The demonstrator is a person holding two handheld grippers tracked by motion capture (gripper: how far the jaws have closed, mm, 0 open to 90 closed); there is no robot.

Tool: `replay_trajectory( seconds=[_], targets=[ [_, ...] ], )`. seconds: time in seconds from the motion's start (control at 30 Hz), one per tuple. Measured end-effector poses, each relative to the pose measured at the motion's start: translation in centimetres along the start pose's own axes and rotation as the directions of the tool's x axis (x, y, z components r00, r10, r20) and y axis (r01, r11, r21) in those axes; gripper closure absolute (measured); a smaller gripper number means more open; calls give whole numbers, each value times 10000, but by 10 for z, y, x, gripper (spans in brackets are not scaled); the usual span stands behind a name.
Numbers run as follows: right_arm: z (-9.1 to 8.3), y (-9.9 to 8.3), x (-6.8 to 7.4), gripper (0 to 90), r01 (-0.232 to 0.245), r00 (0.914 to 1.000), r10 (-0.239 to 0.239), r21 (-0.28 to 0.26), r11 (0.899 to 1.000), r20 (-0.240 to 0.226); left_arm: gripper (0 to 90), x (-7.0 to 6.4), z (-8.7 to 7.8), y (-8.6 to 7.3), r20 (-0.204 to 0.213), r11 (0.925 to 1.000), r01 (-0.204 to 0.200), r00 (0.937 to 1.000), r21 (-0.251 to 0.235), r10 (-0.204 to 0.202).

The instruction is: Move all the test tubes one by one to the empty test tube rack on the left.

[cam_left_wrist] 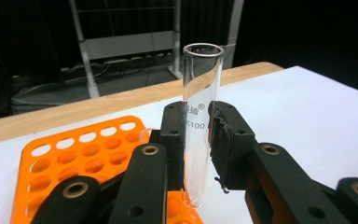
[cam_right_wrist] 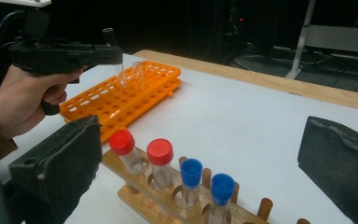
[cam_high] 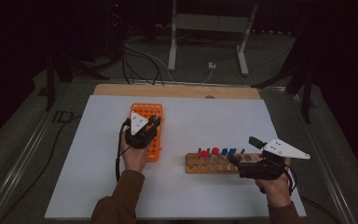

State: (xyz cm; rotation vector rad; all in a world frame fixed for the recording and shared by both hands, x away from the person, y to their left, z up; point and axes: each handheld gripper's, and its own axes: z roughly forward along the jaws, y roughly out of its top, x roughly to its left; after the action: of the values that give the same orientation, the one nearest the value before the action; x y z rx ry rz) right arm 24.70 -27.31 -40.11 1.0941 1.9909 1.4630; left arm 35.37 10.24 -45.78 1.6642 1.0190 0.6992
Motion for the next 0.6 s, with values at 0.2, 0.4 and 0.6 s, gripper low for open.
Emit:
replay_trajectory(
  seconds=[0.2, 0.4, 0.6],
  targets=[
    [0, -1, -1, 0, 9, 10000, -9, 23, 10000, -22, 761, 3, 13, -7, -441, 9987, 30, 9990, 516, -8],
    [-1, 0, -1, 0, 11, 10000, -11, -18, 10000, -35, 758, 6, 20, -11, -732, 9952, -160, 9970, 968, 231],
    [-1, -1, -1, 0, 31, 10000, -31, 9, 10000, -63, 754, 7, 20, -11, -644, 9888, -165, 9976, 1480, 263]
  ],
)
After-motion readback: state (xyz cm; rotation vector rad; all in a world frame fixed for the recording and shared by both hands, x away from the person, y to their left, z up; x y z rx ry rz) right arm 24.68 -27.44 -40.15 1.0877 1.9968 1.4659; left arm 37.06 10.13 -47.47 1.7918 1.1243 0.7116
